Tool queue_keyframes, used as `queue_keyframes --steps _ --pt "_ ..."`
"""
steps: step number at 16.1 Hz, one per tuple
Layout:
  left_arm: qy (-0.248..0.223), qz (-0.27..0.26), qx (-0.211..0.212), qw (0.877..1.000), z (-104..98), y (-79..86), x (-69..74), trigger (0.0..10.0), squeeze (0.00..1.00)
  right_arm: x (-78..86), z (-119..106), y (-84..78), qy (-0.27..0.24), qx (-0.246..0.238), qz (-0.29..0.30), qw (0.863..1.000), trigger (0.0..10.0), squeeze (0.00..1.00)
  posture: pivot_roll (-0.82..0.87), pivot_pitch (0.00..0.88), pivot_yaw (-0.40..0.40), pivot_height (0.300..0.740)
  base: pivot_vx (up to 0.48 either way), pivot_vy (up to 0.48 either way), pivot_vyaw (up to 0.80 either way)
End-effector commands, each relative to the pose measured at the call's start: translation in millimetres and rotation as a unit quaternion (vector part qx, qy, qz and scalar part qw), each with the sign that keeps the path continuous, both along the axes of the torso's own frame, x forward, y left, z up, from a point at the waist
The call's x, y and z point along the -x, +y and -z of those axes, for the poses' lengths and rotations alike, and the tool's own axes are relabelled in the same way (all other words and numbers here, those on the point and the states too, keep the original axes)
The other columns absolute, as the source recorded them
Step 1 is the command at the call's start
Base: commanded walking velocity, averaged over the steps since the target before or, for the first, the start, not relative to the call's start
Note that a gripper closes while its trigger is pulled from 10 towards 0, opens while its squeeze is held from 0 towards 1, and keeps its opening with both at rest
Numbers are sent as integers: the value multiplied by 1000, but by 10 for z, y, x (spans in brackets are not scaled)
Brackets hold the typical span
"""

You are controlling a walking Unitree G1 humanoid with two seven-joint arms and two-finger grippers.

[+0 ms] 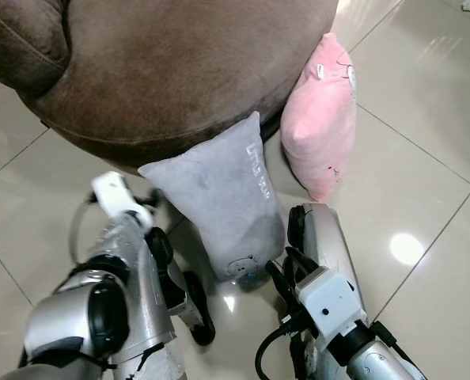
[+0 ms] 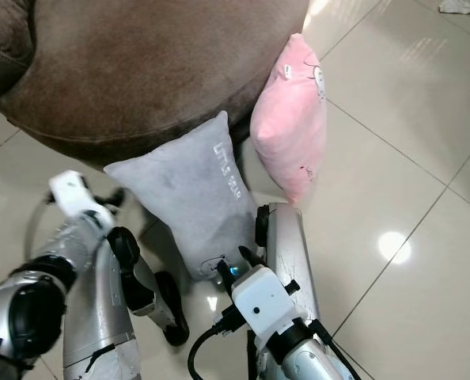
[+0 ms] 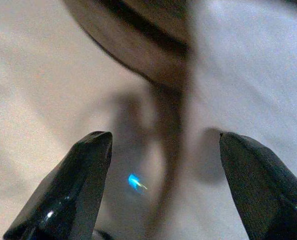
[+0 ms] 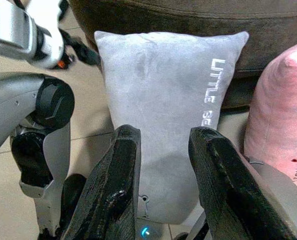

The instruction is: Move the pillow to the sofa from floor

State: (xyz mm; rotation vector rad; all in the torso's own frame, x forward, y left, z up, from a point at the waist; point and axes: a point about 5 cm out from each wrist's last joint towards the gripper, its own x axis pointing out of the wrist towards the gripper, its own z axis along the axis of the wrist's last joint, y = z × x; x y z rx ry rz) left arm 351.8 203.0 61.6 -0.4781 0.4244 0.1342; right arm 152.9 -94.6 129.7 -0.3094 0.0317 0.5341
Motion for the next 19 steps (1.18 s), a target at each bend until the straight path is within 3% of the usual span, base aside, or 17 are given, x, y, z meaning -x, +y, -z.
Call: queue_keyframes --steps 1,5,8,11,15,19 --pt "28 20 20 999 166 -51 111 10000 0 71 21 39 11 -4 -8 1000 10000 0 -272 464 104 467 0 0 0" --pt "-10 100 93 991 118 -342 67 10000 0 110 12 42 11 -3 -7 1000 10000 0 -279 465 103 467 0 0 0" --pt "-27 141 120 982 96 -428 68 10000 0 113 12 38 11 -6 -6 1000 10000 0 -274 469 102 467 0 0 0" --pt "-41 152 81 984 81 -398 62 10000 0 114 7 39 11 -9 -6 1000 10000 0 -273 469 98 467 0 0 0" --pt "-75 64 9 995 -51 -180 -23 10000 0 121 2 33 10 -11 -3 1000 10000 0 -275 470 97 467 0 0 0" --pt "-124 28 -36 991 -330 -113 -177 10000 0 116 -1 28 9 -14 0 1000 10000 0 -268 470 100 467 0 0 0"
